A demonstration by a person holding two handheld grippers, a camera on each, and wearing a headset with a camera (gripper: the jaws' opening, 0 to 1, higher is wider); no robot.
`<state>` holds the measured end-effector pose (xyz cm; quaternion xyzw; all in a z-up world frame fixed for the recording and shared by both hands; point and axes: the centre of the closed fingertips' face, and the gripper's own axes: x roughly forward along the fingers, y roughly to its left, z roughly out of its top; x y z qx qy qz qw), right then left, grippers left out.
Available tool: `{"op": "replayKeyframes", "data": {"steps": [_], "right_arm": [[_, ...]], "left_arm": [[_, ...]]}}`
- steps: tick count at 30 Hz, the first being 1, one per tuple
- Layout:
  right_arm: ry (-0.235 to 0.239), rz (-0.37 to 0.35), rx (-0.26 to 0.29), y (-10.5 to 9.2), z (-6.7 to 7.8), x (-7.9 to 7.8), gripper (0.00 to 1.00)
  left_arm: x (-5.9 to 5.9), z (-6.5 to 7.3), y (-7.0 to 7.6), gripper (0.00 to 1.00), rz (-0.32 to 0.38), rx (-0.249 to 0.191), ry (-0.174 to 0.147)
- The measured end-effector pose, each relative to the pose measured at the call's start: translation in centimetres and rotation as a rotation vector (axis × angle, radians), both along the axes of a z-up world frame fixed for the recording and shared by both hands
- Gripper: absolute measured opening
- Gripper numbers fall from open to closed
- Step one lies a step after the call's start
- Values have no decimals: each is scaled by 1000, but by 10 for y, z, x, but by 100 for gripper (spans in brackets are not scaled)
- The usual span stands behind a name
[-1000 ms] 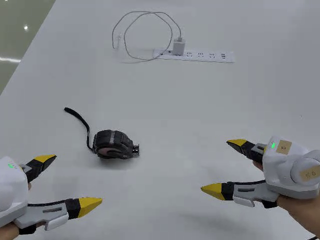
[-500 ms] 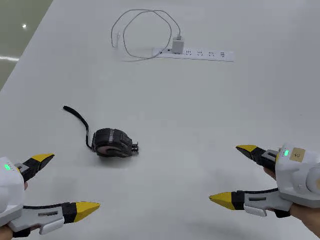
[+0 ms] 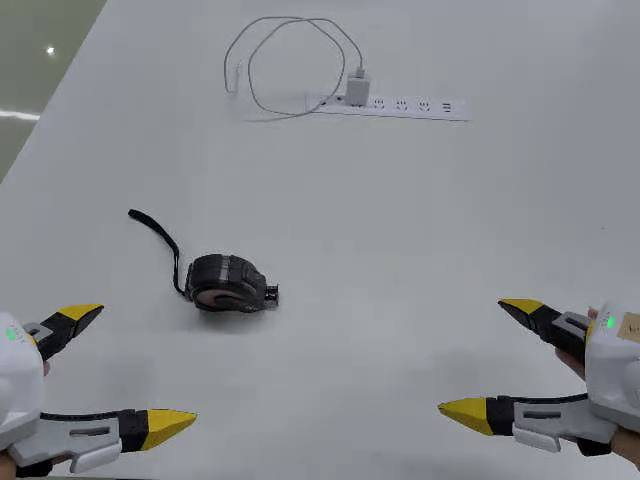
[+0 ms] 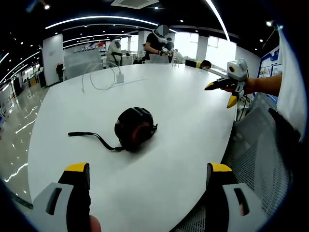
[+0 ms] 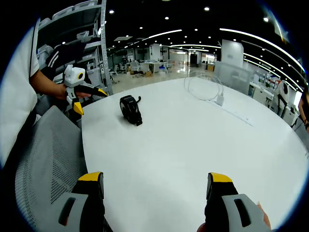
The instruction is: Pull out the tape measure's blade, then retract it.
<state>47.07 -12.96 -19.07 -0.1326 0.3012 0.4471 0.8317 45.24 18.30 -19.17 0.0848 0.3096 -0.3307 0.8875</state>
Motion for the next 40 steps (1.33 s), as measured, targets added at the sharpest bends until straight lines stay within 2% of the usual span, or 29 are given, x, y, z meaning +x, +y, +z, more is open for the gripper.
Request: {"op": "replayKeyframes", "data": {"steps": [16, 26, 40], "right_arm": [[22, -41, 45, -9, 4, -6, 87], [35, -53, 49, -17, 2, -10, 87], [39, -55, 41, -21, -1, -11, 86]], "left_arm": [[-4, 6, 2, 99, -16, 8, -16], [-7, 4, 10, 99, 4, -4, -4], [-6, 4, 11, 99, 5, -4, 0]]}}
